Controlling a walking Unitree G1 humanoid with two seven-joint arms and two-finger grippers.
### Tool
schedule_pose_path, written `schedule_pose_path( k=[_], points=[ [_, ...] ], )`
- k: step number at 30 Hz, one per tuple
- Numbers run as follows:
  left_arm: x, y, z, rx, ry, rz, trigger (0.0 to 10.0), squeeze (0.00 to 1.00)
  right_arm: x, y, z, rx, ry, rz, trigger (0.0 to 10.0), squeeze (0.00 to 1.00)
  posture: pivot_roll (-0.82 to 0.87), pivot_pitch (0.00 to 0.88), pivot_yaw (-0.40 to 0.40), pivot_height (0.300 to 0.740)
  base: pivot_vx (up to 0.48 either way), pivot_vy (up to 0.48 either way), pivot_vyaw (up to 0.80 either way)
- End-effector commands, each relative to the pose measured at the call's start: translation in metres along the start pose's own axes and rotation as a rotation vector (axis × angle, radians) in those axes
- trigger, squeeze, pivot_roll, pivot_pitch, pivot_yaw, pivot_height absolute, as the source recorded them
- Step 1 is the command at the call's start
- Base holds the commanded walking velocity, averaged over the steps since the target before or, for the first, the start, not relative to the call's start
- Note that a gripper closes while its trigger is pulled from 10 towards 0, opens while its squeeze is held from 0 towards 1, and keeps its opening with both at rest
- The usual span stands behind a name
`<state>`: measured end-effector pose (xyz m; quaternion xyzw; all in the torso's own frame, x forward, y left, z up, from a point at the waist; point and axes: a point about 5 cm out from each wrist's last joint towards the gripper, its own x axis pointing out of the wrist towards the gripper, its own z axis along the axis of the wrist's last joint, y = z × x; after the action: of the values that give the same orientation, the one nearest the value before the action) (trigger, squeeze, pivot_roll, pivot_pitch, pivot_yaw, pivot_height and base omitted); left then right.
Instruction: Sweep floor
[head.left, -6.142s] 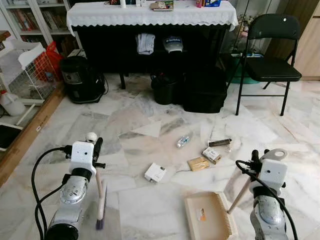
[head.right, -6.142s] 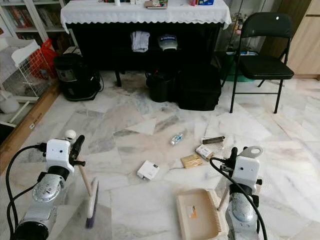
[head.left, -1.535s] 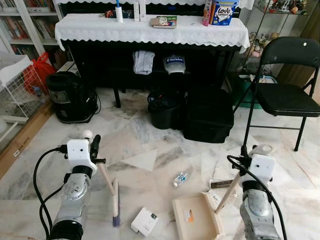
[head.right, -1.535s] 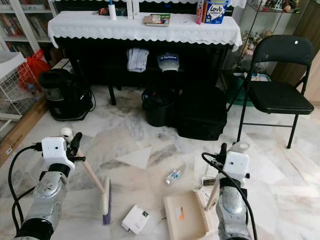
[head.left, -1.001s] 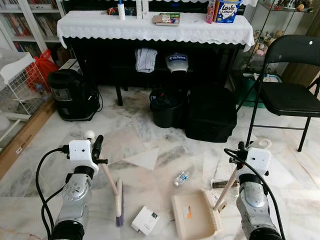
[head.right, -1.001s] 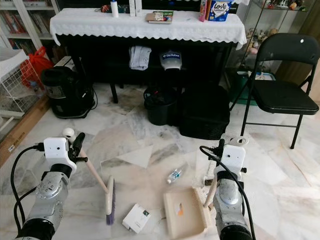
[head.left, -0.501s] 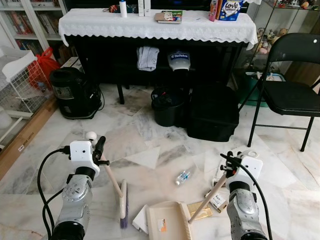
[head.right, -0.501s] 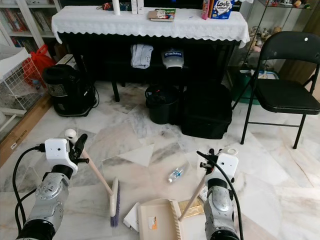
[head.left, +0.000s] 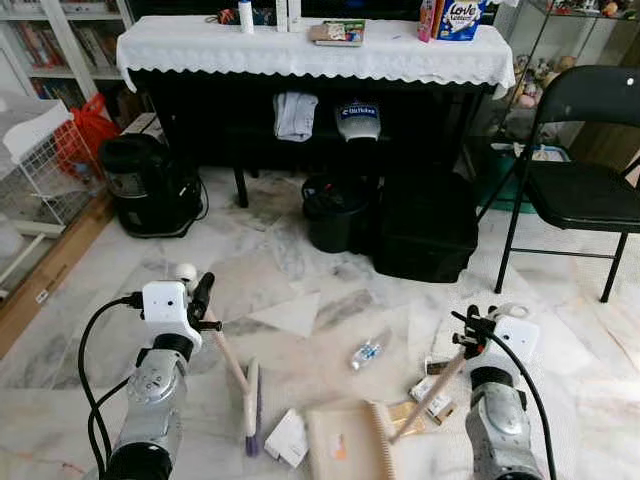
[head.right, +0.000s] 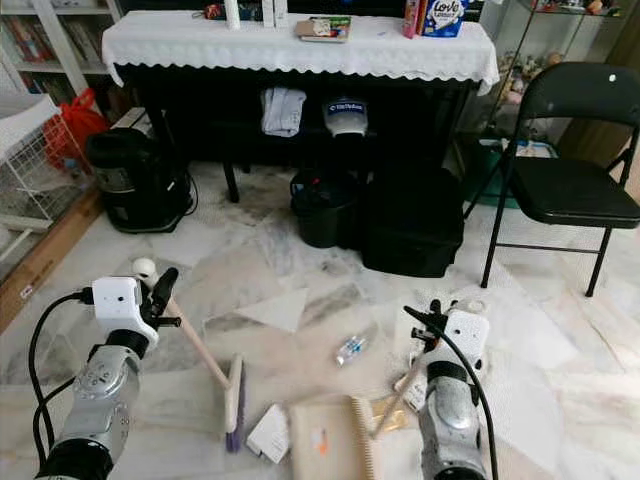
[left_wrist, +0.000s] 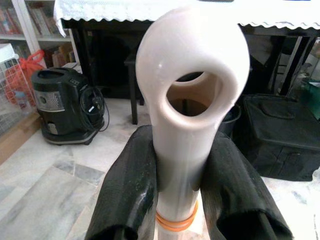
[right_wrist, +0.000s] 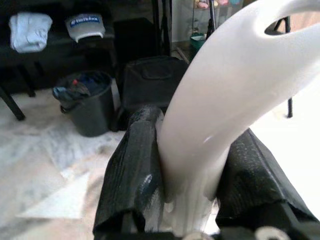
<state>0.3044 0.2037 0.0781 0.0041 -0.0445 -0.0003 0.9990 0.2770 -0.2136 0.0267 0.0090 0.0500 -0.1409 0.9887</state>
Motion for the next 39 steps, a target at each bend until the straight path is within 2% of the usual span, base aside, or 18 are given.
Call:
schedule_pose_path(
  k=[1,12,22,30,39],
  points=[
    [0.004,0.0,0.009,-0.008,-0.038,0.001,10.0,0.0,0.0,0.001,0.002,-0.018,-0.019,0.01,10.0,0.0,-0.12,0.038,0.005,0.74,0.0,0.0,0.0],
    [0.002,0.002,0.008,-0.007,-0.036,0.004,10.0,0.0,0.001,-0.004,-0.001,-0.091,-0.013,0.002,10.0,0.0,-0.11,0.046,0.006,0.74,0.0,0.0,0.0],
    [0.001,0.002,0.008,-0.009,-0.04,0.001,10.0,0.0,0.009,-0.021,0.015,-0.195,-0.104,-0.104,10.0,0.0,-0.11,0.05,0.004,0.74,0.0,0.0,0.0],
    [0.0,0.001,0.009,-0.01,-0.042,-0.002,10.0,0.0,0.008,-0.018,0.013,-0.161,-0.096,-0.12,10.0,0.0,-0.11,0.051,0.003,0.74,0.0,0.0,0.0],
    [0.001,0.0,0.01,-0.015,-0.05,-0.008,10.0,0.0,0.009,0.0,0.003,0.009,0.003,-0.06,10.0,0.0,-0.11,0.05,0.001,0.74,0.0,0.0,0.0]
  ],
)
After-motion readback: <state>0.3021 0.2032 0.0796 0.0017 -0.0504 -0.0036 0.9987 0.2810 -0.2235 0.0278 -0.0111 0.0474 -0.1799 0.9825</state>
